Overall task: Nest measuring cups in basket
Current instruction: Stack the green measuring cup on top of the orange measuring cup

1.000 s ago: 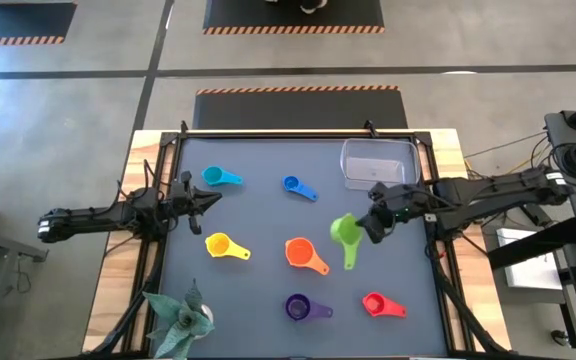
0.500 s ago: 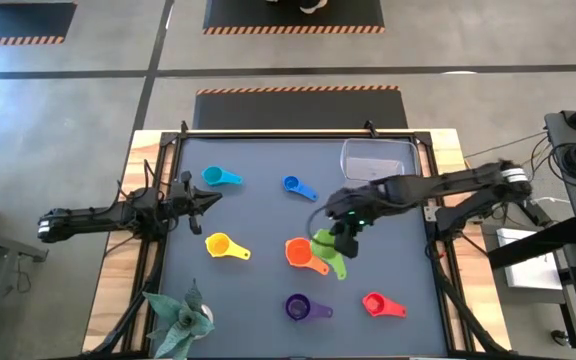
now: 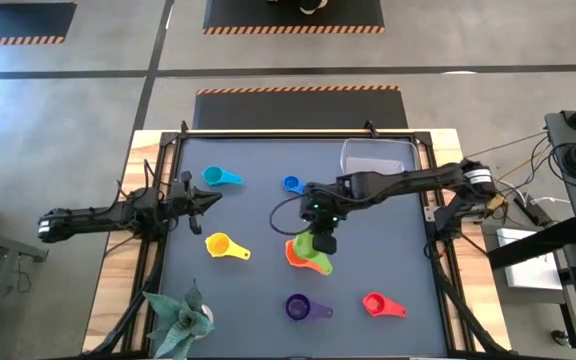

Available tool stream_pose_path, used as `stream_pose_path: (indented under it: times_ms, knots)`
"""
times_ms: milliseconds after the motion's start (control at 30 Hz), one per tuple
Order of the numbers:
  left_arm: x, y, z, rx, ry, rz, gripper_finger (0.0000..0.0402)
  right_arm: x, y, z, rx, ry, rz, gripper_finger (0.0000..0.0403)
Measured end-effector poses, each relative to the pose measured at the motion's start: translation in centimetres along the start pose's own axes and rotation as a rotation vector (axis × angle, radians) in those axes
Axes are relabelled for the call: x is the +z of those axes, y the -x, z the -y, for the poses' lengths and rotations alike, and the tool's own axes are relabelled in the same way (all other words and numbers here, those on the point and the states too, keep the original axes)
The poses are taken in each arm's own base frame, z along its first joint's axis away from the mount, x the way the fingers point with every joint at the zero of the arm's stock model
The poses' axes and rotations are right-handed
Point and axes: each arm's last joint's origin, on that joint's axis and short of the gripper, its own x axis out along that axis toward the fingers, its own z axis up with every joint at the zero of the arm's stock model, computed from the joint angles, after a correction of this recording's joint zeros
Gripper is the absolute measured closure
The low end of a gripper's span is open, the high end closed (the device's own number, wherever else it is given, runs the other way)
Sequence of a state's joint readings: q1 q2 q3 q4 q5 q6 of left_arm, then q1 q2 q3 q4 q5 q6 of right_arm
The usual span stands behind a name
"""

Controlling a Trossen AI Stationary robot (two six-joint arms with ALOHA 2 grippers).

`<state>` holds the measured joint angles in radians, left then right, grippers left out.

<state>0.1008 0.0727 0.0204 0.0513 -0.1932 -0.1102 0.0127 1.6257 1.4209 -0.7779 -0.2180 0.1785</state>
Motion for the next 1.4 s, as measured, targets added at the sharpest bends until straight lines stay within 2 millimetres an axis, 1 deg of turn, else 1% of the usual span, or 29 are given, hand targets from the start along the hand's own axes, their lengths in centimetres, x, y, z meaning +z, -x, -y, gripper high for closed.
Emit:
stream_pose_path:
  times_ms: [133,233,367,467,600,933,1033,1200,1400]
  knots:
    - [0.0,0.0,0.0,0.000,0.000,0.000,0.0402,-0.1,-1.5,0.4,-0.006,0.019,-0.041,0.0394]
    - [0.0,0.0,0.0,0.000,0.000,0.000,0.0402,-0.1,-2.1,0.5,-0.008,0.023,-0.056,0.0394]
    - [0.0,0.0,0.0,0.000,0.000,0.000,0.0402,0.0,-2.2,0.5,-0.006,0.025,-0.046,0.0394]
    - [0.0,0.0,0.0,0.000,0.000,0.000,0.0402,0.1,-1.8,0.4,-0.005,0.029,-0.030,0.0390]
    - [0.0,0.0,0.0,0.000,0.000,0.001,0.0402,0.3,-1.2,0.2,-0.004,0.032,-0.001,0.0369]
    - [0.0,0.0,0.0,0.000,0.000,0.001,0.0402,0.3,-1.2,0.3,-0.011,0.029,0.003,0.0284]
    - [0.0,0.0,0.0,0.000,0.000,0.000,0.0402,0.3,-1.2,0.3,-0.011,0.028,0.003,0.0266]
    - [0.0,0.0,0.0,0.000,0.000,0.000,0.0402,0.3,-1.2,0.3,-0.010,-0.006,0.004,0.0253]
    - [0.0,0.0,0.0,0.000,0.000,0.000,0.0402,0.3,-1.2,0.2,-0.008,-0.005,0.003,0.0263]
